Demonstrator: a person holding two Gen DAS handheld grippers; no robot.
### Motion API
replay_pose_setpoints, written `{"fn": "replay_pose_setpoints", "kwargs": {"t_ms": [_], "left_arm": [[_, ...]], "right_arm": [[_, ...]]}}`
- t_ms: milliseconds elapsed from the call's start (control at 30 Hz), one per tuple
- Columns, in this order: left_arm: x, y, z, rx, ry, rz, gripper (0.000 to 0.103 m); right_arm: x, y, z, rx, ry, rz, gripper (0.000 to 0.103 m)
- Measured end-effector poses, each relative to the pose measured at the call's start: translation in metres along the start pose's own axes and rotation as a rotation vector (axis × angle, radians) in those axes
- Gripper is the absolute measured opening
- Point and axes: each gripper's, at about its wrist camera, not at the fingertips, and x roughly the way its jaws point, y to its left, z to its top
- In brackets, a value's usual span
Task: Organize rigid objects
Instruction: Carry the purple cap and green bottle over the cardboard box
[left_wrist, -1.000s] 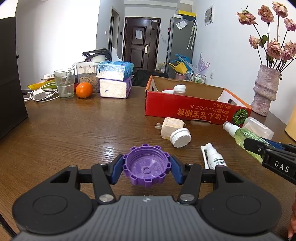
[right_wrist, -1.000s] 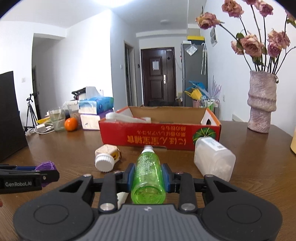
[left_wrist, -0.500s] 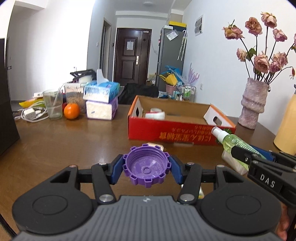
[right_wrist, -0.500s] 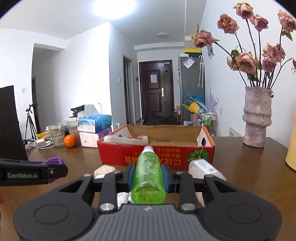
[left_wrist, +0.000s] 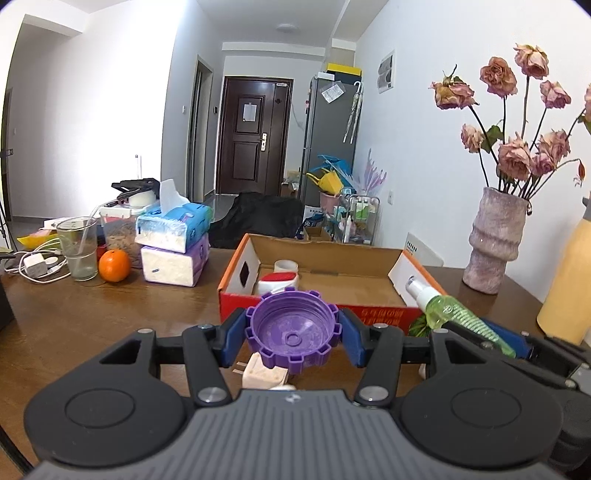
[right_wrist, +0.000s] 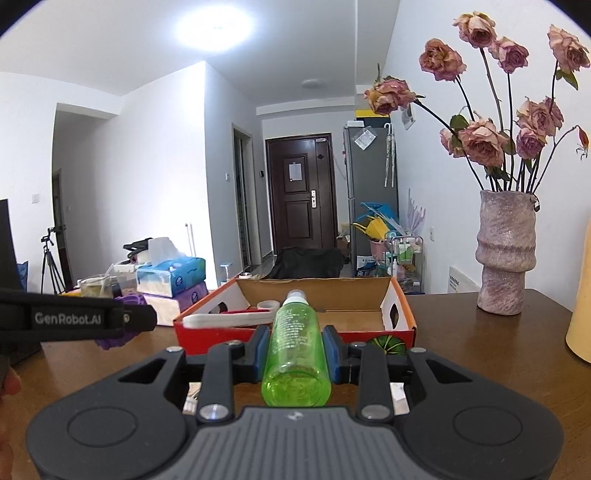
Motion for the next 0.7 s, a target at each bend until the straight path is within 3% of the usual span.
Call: {"fn": "replay_pose_setpoints", "kwargs": {"t_ms": [700], "left_arm": [[0.062, -0.006, 0.036, -0.066, -0.008, -0.016, 0.055]], "right_arm": [[0.047, -0.019, 0.015, 0.012, 0.015, -0.028, 0.030]]}}
